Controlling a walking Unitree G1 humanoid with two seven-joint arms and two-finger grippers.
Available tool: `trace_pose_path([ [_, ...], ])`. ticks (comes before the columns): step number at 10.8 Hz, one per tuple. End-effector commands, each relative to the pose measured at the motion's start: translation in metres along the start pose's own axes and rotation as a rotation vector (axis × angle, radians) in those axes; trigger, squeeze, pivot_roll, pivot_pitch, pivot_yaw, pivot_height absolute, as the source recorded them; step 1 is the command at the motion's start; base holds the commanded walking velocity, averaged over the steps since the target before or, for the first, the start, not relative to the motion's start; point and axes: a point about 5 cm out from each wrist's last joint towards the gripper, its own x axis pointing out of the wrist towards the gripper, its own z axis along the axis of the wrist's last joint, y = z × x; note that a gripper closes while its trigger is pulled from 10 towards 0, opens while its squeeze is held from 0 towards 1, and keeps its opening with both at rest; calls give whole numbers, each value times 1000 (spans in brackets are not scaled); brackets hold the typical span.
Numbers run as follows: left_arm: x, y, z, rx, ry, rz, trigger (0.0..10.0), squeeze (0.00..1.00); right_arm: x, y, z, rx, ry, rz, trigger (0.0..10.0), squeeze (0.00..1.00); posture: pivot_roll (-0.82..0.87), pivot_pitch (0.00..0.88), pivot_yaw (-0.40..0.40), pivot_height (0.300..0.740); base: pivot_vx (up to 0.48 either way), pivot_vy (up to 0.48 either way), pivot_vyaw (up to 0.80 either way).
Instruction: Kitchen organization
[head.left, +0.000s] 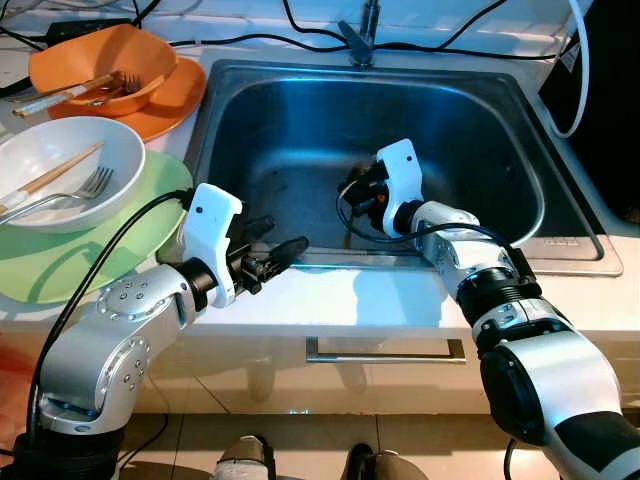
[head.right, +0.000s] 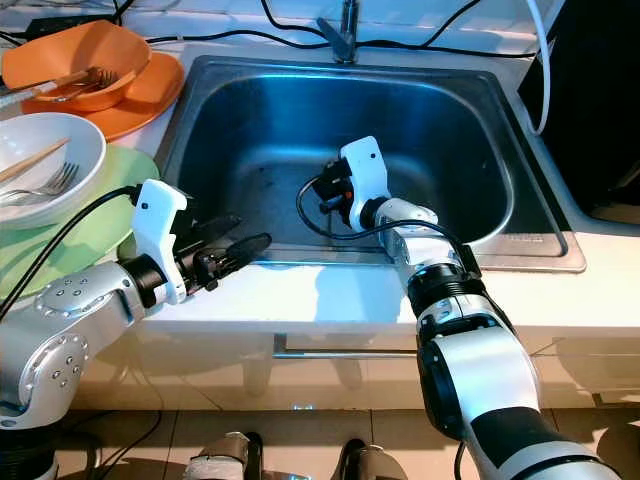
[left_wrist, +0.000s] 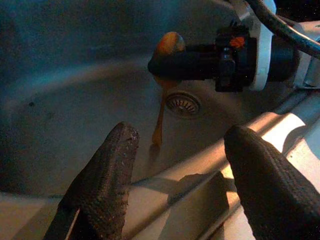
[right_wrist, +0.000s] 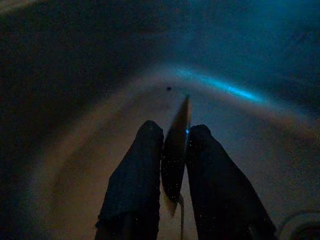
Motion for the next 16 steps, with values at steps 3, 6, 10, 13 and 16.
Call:
trace_pose_path([
  [3, 0, -4, 4, 18, -11, -19, 10000, 0, -8, -9, -15, 44, 10, -51, 10000, 1000, 250, 189, -29, 740, 0, 0, 0],
  [6, 3, 7, 16, 53, -87, 93, 10000, 0, -11, -10, 13, -102, -173, -98, 10000, 1000, 244, 177, -30, 740, 0, 0, 0],
  [10, 3, 13, 19, 59, -117, 137, 10000, 0, -18, -2, 43, -144, -374, -123, 10000, 1000, 244, 160, -28, 740, 0, 0, 0],
  [13, -1, 21, 30, 113, -169, 251, 10000, 0, -22, 4, 39, -161, -376, -139, 10000, 0, 245, 160, -35, 740, 0, 0, 0],
  [16, -15, 35, 59, 207, -328, 502, 10000, 0, -28, 14, 24, -75, -262, -155, 10000, 0, 240, 154, -38, 740, 0, 0, 0],
])
